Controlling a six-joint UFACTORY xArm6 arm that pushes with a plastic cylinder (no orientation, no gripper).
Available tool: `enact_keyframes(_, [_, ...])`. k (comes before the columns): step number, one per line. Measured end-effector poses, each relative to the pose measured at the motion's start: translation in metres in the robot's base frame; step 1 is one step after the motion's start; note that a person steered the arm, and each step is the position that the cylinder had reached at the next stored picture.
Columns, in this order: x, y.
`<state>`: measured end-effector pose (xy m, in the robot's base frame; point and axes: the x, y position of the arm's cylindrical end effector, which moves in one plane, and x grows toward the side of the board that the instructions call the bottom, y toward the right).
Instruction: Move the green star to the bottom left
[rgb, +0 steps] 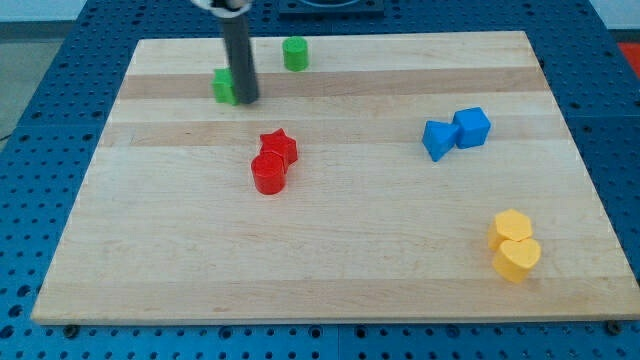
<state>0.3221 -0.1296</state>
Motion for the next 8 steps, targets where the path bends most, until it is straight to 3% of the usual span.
enact_keyframes(2, [-0.036,0.016])
enact_keyframes(3, [-0.029,-0.02])
enact_keyframes(5, [0.049,-0.074])
enact_keyframes(7, [-0.013,-0.076])
enact_keyframes(8, [0.028,-0.118])
